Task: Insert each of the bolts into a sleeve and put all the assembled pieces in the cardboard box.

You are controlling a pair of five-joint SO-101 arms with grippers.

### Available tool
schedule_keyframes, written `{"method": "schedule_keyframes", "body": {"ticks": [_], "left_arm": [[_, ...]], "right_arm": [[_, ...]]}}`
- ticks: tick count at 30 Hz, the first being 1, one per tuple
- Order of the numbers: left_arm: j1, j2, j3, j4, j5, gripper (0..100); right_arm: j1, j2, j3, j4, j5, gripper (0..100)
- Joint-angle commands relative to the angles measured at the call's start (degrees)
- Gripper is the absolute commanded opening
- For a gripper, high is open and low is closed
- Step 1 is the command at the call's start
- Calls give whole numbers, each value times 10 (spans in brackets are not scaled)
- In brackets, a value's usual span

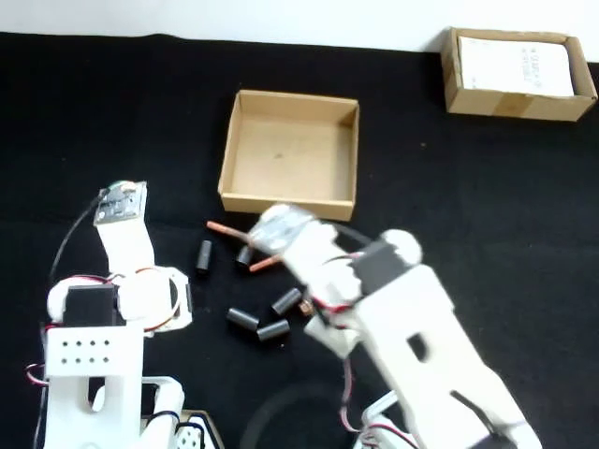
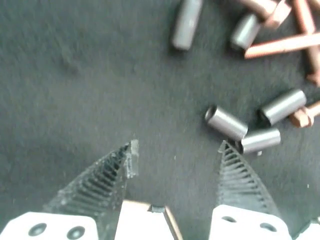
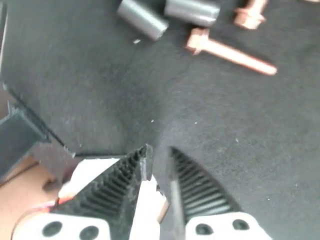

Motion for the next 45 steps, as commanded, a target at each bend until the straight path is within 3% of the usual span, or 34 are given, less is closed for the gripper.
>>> {"method": "schedule_keyframes", "body": {"ticks": [1, 8, 14, 22, 32, 36, 45], "left_arm": [[-29, 2, 0, -27, 4, 255], [-133, 2, 76, -142, 6, 253], [-203, 2, 83, -171, 8, 252], [-209, 2, 122, -228, 8, 252], [-210, 2, 132, -241, 8, 252], [-210, 2, 146, -265, 5, 252], [-230, 2, 145, -265, 7, 252]], "right_arm": [[-49, 35, -30, 2, 43, 179], [-84, 100, -31, -37, 142, 183], [-82, 150, -73, -113, 201, 183], [-68, 252, -116, -202, 224, 183], [-28, 338, -115, -291, 235, 183], [-16, 364, -112, -298, 269, 183], [-1, 403, -106, -296, 269, 183]]}}
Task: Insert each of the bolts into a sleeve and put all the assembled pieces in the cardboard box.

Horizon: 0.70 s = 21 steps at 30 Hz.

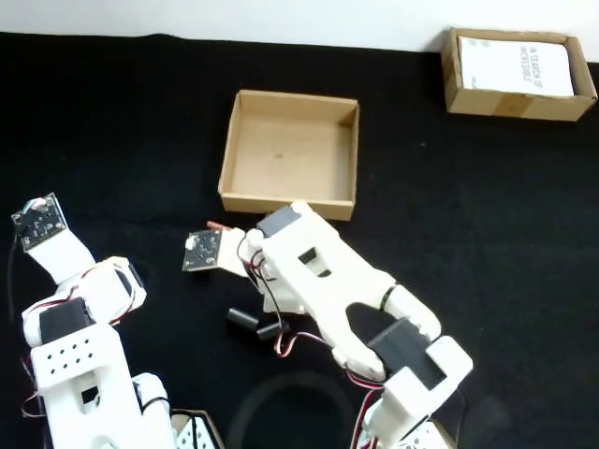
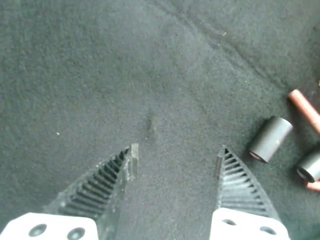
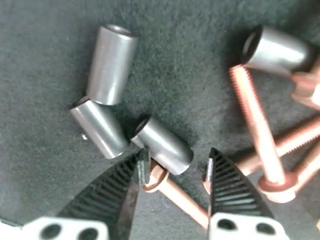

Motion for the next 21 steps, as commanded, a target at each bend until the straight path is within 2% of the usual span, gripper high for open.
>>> {"method": "schedule_keyframes", "body": {"ticks": [1, 8, 21], "left_arm": [[-6, 1, -3, -8, 3, 252], [-7, 1, -3, -8, 2, 252], [-7, 1, -1, -8, 0, 252]], "right_arm": [[7, 14, -3, -5, 8, 183], [-33, -2, 63, -12, 8, 183], [-35, -4, 69, -127, 10, 183]]}}
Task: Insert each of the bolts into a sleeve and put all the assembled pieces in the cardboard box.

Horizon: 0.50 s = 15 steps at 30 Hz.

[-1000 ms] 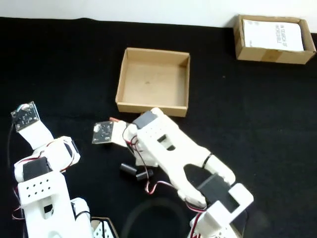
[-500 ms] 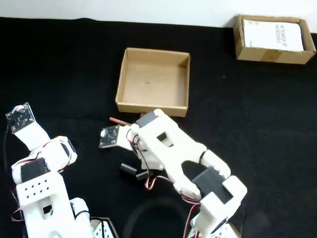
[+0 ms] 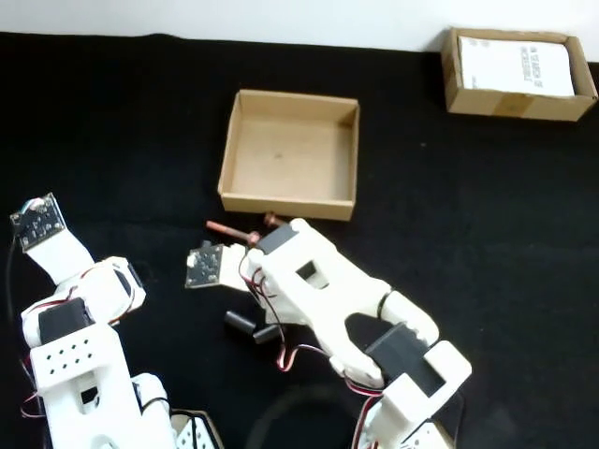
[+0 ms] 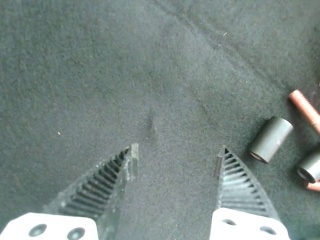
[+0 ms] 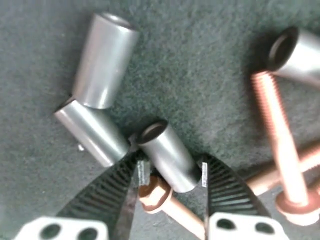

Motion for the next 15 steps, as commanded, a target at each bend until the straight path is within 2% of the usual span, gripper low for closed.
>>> {"method": "schedule_keyframes", "body": {"ticks": [1, 7, 9, 11, 13, 15], "left_arm": [[-7, 1, -1, -8, -1, 252], [-34, 1, -4, -8, -1, 252], [-34, 1, -4, -8, 0, 252], [-35, 1, -4, -8, 1, 252], [-35, 1, -3, -8, 2, 252], [-35, 1, -2, -8, 2, 252]], "right_arm": [[-15, -5, 0, -37, 5, 183], [-33, -3, -8, -39, 5, 183], [-43, -3, -7, -39, 27, 182], [-47, -1, -7, -39, 59, 134], [-51, 10, -8, -39, 71, 15], [-50, 21, -8, -39, 73, 22]]}}
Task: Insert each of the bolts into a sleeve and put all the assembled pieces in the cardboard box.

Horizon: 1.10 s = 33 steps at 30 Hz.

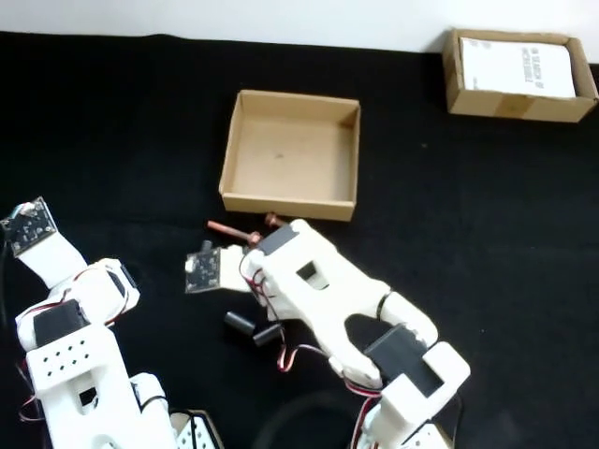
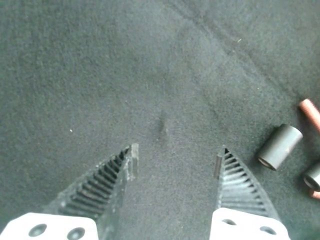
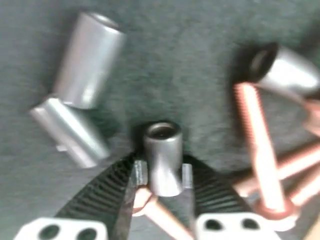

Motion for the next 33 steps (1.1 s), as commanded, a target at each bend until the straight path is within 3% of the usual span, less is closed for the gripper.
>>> {"method": "schedule_keyframes", "body": {"ticks": [1, 10, 22, 27, 30, 33], "left_arm": [[-8, 1, -1, -9, 3, 252], [-7, 1, 0, -9, 3, 252], [59, 2, 89, -141, -1, 252], [95, 3, 98, -149, 0, 252], [117, 3, 95, -129, 3, 252], [153, 4, 59, -77, 4, 252]], "right_arm": [[-28, 15, -4, -15, 18, 9], [10, 13, -109, 46, -1, 7], [136, 13, -562, 329, -177, 7], [216, 0, -747, 423, -231, 6], [280, -68, -765, 422, -273, 6], [325, -159, -694, 422, -282, 6]]}}
